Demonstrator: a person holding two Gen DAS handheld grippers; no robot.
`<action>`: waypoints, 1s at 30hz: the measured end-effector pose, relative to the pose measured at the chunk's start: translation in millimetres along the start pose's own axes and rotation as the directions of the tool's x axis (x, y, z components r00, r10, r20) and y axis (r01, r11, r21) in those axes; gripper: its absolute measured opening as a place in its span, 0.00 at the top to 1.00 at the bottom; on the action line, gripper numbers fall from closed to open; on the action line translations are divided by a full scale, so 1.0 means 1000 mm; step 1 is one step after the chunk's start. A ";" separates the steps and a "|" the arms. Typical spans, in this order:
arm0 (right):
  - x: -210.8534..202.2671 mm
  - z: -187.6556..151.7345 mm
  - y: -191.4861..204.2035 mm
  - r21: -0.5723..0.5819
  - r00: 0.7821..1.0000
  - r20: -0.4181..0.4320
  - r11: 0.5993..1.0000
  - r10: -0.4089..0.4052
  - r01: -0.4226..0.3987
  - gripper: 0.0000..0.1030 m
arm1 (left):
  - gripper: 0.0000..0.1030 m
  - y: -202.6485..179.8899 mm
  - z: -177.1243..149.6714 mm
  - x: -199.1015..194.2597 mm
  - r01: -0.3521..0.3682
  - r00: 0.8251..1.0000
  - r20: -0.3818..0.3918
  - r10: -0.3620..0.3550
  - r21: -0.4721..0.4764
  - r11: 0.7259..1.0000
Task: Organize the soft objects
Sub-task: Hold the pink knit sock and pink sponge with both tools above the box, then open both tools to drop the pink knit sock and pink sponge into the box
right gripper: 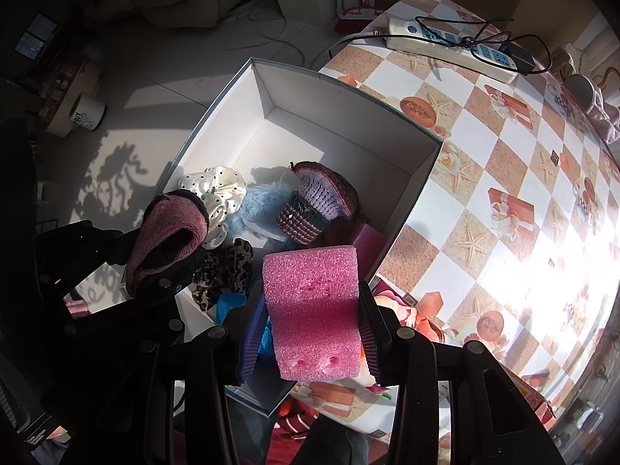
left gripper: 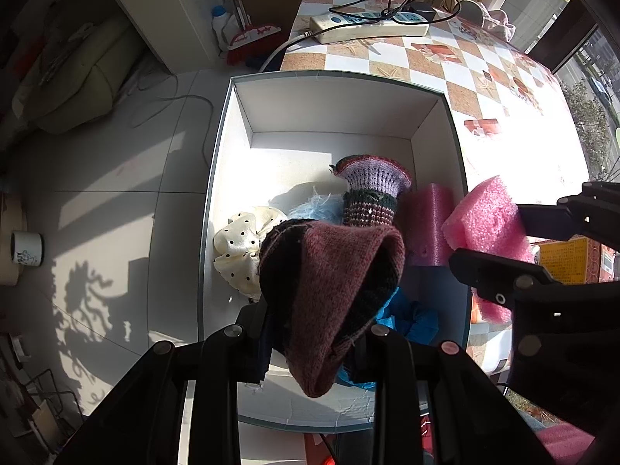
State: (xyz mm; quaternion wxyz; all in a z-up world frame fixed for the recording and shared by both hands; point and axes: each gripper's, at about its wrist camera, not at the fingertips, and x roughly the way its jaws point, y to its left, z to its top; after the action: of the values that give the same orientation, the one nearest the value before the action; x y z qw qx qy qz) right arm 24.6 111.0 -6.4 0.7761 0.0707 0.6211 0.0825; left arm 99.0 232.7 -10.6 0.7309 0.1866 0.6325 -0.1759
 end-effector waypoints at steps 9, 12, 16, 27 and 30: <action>0.001 -0.002 -0.001 -0.003 1.000 -0.002 1.000 -0.001 0.001 0.56 | 0.68 0.001 -0.001 0.000 0.001 1.000 -0.002 -0.001 -0.001 1.000; 0.001 -0.002 0.000 -0.004 1.000 -0.004 1.000 -0.004 0.004 0.56 | 0.68 0.001 -0.001 0.000 0.001 1.000 -0.001 -0.001 -0.001 1.000; 0.001 -0.002 0.001 -0.004 1.000 -0.004 1.000 -0.006 0.006 0.56 | 0.68 0.000 -0.001 0.000 0.000 1.000 0.000 0.000 0.000 1.000; 0.000 0.004 0.000 0.005 1.000 0.004 1.000 -0.007 0.007 0.56 | 0.66 0.005 0.001 -0.003 0.029 1.000 0.013 -0.029 -0.012 1.000; -0.001 0.007 -0.002 0.019 1.000 -0.002 1.000 0.008 -0.008 0.42 | 0.42 0.008 0.003 -0.004 0.048 0.999 0.002 -0.048 -0.026 0.998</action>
State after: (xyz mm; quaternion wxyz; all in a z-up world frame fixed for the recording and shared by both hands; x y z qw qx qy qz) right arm 31.4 108.5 -4.6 0.7744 0.0805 0.6225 0.0797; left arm 105.2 237.8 -6.2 0.7292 0.1615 0.6386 -0.1853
